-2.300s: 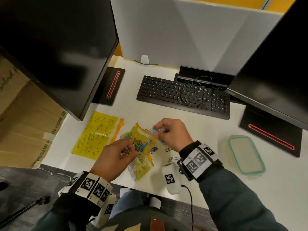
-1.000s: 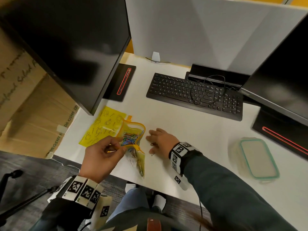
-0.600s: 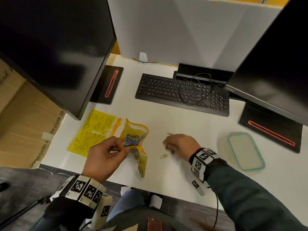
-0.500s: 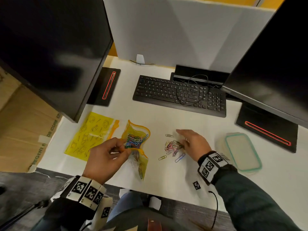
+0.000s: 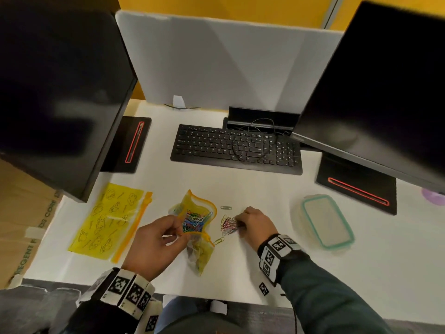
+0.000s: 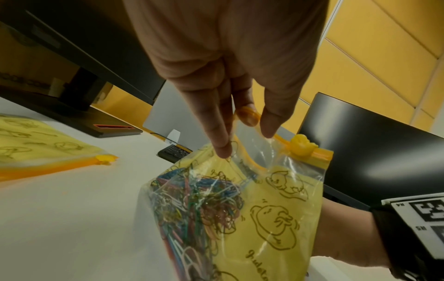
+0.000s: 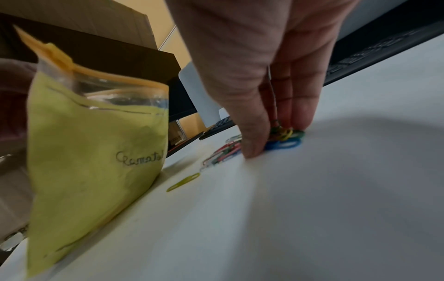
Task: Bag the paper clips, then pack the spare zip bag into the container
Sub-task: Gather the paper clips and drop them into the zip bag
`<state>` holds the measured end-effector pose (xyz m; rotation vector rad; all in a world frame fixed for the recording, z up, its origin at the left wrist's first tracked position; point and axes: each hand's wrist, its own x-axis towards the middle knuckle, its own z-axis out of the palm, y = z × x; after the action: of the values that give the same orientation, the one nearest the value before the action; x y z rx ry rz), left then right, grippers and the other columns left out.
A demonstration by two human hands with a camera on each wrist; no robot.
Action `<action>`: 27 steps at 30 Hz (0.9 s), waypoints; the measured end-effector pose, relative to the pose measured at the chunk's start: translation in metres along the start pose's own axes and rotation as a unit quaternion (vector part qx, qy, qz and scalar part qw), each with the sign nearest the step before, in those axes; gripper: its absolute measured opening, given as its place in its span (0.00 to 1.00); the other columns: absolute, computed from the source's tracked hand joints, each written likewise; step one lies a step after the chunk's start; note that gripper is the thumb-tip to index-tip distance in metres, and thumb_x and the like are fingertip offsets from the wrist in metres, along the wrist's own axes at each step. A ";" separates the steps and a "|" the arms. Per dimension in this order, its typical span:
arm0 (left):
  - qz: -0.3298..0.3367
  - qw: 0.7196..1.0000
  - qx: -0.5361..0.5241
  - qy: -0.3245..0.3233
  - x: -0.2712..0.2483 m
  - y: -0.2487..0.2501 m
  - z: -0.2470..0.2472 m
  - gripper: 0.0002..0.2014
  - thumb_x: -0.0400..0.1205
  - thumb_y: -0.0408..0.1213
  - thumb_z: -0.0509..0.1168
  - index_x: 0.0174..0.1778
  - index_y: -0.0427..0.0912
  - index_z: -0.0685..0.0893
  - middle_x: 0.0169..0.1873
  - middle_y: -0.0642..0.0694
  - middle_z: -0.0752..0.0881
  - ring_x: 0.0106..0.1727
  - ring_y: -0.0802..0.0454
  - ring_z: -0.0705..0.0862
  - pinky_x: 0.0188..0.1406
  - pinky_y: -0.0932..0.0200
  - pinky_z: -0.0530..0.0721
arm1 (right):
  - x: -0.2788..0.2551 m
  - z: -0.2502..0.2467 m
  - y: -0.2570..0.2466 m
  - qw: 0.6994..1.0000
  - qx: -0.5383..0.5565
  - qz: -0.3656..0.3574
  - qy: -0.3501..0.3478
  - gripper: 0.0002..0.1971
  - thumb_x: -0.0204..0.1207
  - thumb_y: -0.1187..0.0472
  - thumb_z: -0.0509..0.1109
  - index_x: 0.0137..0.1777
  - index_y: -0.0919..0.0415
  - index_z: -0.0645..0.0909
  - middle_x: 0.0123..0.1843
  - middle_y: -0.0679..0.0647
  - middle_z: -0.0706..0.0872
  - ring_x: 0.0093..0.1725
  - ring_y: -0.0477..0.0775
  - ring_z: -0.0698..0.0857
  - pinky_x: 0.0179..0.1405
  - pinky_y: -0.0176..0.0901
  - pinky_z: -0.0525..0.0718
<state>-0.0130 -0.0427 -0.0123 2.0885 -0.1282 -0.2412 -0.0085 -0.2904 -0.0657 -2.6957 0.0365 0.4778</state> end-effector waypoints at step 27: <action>0.013 0.999 0.005 -0.044 0.006 0.019 0.009 0.11 0.69 0.32 0.75 0.36 0.52 0.80 0.39 0.51 0.87 0.44 0.63 0.85 0.37 0.74 0.84 | -0.016 -0.074 -0.051 0.927 0.368 0.068 0.029 0.12 0.64 0.76 0.75 0.36 0.57 0.88 0.28 0.50 0.85 0.30 0.48 0.83 0.34 0.38 0.82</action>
<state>-0.0088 -0.0608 -0.0012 2.0851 -0.2102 -0.3163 0.0052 -0.2732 0.0228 -1.9688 0.3493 0.3315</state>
